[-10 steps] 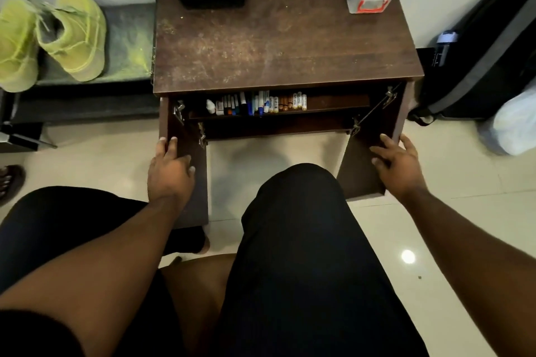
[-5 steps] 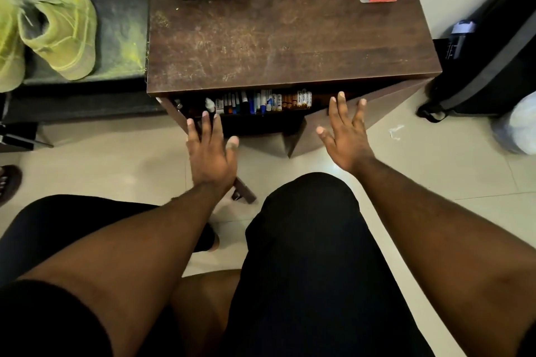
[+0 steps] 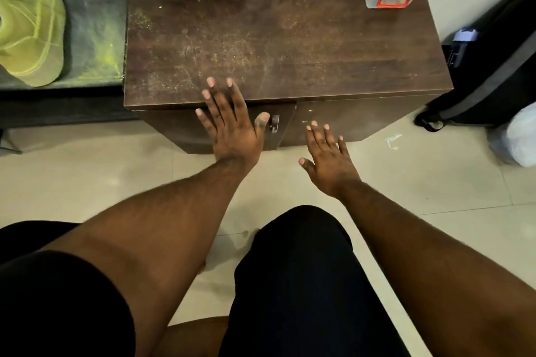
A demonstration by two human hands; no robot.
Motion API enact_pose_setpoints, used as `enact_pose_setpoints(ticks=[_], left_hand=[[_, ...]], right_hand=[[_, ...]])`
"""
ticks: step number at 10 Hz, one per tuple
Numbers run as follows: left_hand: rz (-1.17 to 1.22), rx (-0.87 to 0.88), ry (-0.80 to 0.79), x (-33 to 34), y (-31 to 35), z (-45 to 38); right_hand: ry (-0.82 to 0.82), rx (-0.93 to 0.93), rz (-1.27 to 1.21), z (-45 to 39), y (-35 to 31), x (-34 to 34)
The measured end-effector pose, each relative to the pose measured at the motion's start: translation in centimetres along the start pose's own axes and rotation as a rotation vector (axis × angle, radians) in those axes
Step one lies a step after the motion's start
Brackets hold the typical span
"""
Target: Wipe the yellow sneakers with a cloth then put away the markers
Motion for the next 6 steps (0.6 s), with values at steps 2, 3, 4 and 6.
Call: enact_pose_setpoints(ticks=[2, 3, 4, 6], left_hand=[[-0.065, 0.078, 0.098, 0.6, -0.3, 0.1], [-0.124, 0.158, 0.055, 1.4, -0.4, 0.4], [-0.178, 0.269, -0.014, 1.4, -1.0, 0.5], [-0.234, 0.450, -0.478, -4.7, -1.9, 0.6]], right_hand=[[-0.006, -0.002, 0.094, -2.5, -0.3, 0.6], [-0.096, -0.006, 0.222, -2.9, -0.4, 1.7], [-0.288, -0.068, 0.358, -2.6, -2.7, 2.4], [-0.371, -0.002, 0.228, -1.7, -13.2, -2.6]])
Point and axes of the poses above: each hand's wrist, its own z-axis away from the middle knuckle, its own x-axis out of the palm, y = z × x, the point moved 7 cm from there along -z, towards the middle knuckle, and after that the axes turned 15 degrees about -z, right-handed, at the moved point
